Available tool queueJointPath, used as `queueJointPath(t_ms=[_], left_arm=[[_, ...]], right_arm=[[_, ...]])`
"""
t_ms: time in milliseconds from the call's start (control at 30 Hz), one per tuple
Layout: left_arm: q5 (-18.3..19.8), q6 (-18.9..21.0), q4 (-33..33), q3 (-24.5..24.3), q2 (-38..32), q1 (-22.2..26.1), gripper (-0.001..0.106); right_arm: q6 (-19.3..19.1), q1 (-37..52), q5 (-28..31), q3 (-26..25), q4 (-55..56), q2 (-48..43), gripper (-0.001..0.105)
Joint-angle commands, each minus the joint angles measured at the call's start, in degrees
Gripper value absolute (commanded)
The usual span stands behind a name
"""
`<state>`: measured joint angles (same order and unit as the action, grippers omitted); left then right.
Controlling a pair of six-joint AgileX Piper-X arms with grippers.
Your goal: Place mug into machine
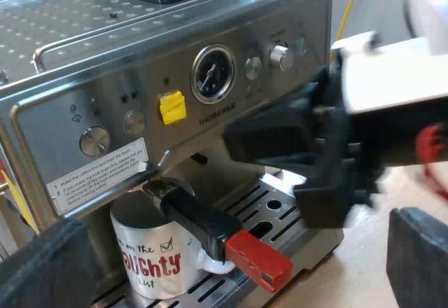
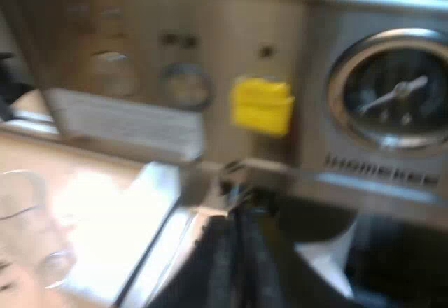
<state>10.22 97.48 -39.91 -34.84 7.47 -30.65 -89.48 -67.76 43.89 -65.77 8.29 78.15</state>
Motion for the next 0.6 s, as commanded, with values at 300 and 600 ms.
queueJointPath(t_ms=[300, 600], left_arm=[[-6.8, 4.8, 2.1, -2.3, 0.7, -0.1, 0.085], [-9.1, 5.7, 2.6, -10.8, 11.9, 3.4, 0.085]], right_arm=[[-1.1, -0.5, -3.6, -0.4, 13.6, -10.4, 0.062], [-6.8, 5.2, -5.6, -0.4, 19.1, -20.0, 0.062]])
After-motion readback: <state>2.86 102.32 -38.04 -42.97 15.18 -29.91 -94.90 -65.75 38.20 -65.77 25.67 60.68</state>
